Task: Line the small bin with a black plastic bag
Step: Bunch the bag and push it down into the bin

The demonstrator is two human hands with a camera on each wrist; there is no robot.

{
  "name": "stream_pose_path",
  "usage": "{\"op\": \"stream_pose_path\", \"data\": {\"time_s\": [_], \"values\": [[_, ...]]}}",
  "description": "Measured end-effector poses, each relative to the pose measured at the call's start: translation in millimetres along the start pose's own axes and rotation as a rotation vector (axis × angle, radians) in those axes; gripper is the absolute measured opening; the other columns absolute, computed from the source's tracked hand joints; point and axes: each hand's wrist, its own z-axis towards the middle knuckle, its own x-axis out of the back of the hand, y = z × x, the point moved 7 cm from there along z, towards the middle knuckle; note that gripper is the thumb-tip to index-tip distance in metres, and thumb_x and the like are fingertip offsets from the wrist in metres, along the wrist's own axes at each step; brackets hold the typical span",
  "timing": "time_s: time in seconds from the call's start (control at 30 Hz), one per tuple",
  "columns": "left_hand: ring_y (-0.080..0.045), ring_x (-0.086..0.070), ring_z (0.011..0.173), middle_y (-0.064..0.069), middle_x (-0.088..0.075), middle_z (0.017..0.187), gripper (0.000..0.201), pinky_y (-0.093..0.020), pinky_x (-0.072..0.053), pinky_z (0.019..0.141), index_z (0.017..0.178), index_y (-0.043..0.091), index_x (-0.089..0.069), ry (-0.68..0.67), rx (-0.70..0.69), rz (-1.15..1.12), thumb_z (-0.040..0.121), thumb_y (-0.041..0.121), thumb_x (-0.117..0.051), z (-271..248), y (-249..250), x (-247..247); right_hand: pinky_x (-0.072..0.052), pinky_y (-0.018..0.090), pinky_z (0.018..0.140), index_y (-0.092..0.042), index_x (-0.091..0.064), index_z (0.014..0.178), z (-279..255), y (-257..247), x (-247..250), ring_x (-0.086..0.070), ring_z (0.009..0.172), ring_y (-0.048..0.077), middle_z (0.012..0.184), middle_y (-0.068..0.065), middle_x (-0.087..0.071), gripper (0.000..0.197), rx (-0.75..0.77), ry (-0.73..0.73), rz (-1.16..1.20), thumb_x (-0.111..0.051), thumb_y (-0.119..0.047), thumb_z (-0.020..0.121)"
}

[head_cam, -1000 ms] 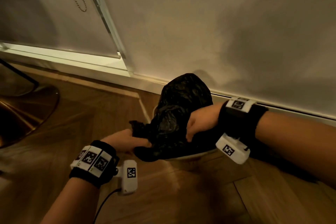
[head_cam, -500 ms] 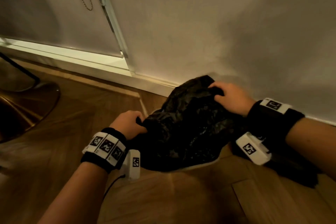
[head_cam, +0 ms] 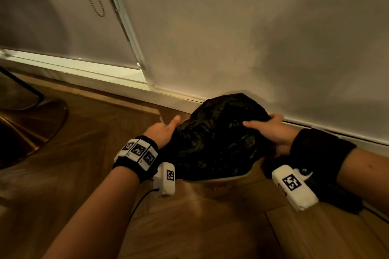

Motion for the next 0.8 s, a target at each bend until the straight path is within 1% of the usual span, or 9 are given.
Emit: {"op": "stream_pose_path", "data": {"time_s": [0.1,0.2,0.27,0.37,0.47,0.57,0.63,0.7,0.8], "values": [[-0.028,-0.059,0.107,-0.014,-0.063,0.122,0.067,-0.029,-0.041,0.081,0.118,0.003,-0.062,-0.091,-0.003,0.041,0.089,0.061,-0.043,2,-9,-15,-0.048,0.037,0.072,-0.015,-0.058,0.120,-3,19,-8,-0.062,0.098,0.033,0.110,0.015,-0.066,0.033,-0.098,-0.186,0.092,-0.064,-0.014,0.088],[-0.028,-0.057,0.113,-0.012,-0.060,0.126,0.053,-0.031,-0.043,0.085,0.125,0.005,-0.056,-0.138,-0.023,0.089,0.092,0.045,-0.052,1,-11,-31,-0.049,0.032,0.060,-0.020,-0.060,0.100,-9,33,-6,-0.062,0.078,0.027,0.096,0.013,-0.066,0.011,-0.071,-0.171,0.051,-0.061,-0.018,0.089],[-0.032,-0.059,0.109,-0.016,-0.063,0.120,0.037,-0.035,-0.044,0.088,0.116,0.001,-0.061,-0.155,-0.053,0.110,0.095,0.030,-0.051,2,-9,-43,-0.054,0.037,0.060,-0.022,-0.056,0.105,-18,53,-14,-0.062,0.083,0.029,0.104,0.013,-0.066,0.016,-0.133,-0.217,-0.074,-0.061,-0.026,0.090],[-0.033,-0.060,0.106,-0.019,-0.065,0.115,0.028,-0.037,-0.046,0.090,0.112,0.000,-0.063,-0.172,-0.072,0.117,0.095,0.017,-0.048,-1,-10,-52,-0.057,0.034,0.055,-0.018,-0.057,0.113,-23,60,-19,-0.064,0.083,0.025,0.102,0.010,-0.066,0.020,-0.144,-0.299,-0.086,-0.047,-0.010,0.097],[-0.028,-0.063,0.099,-0.015,-0.067,0.112,0.030,-0.031,-0.047,0.083,0.113,0.001,-0.064,-0.291,-0.083,0.147,0.094,0.017,-0.048,-12,-11,-63,-0.056,0.029,0.051,-0.015,-0.058,0.105,-13,47,8,-0.067,0.063,0.019,0.081,0.007,-0.070,0.021,-0.109,-0.271,-0.156,-0.046,-0.002,0.095],[-0.018,-0.062,0.082,-0.010,-0.063,0.111,0.041,-0.026,-0.049,0.066,0.129,0.008,-0.051,-0.357,-0.049,0.036,0.094,0.029,-0.051,-17,-11,-66,-0.056,0.031,0.059,-0.015,-0.058,0.115,-7,37,30,-0.066,0.081,0.022,0.095,0.009,-0.068,0.022,-0.134,-0.270,-0.312,-0.056,-0.013,0.093],[-0.025,-0.060,0.104,-0.011,-0.055,0.130,0.056,-0.032,-0.050,0.080,0.141,0.016,-0.037,-0.262,-0.028,-0.104,0.092,0.041,-0.051,-3,-6,-55,-0.055,0.032,0.067,-0.020,-0.061,0.113,-5,30,37,-0.064,0.096,0.024,0.106,0.008,-0.067,0.028,-0.140,-0.244,-0.327,-0.065,-0.029,0.087],[-0.029,-0.052,0.121,-0.008,-0.048,0.140,0.061,-0.040,-0.044,0.100,0.144,0.020,-0.032,-0.183,-0.035,-0.186,0.091,0.048,-0.046,10,6,-47,-0.052,0.034,0.072,-0.025,-0.063,0.106,-7,22,35,-0.061,0.100,0.024,0.106,0.006,-0.067,0.029,-0.139,-0.192,-0.216,-0.065,-0.043,0.084],[-0.025,-0.052,0.120,-0.004,-0.052,0.133,0.060,-0.033,-0.042,0.099,0.138,0.016,-0.045,-0.172,-0.069,-0.277,0.091,0.052,-0.048,19,31,-52,-0.049,0.031,0.071,-0.024,-0.068,0.099,-2,18,27,-0.064,0.087,0.021,0.093,0.001,-0.071,0.031,-0.081,-0.104,-0.027,-0.059,-0.051,0.086]]}}
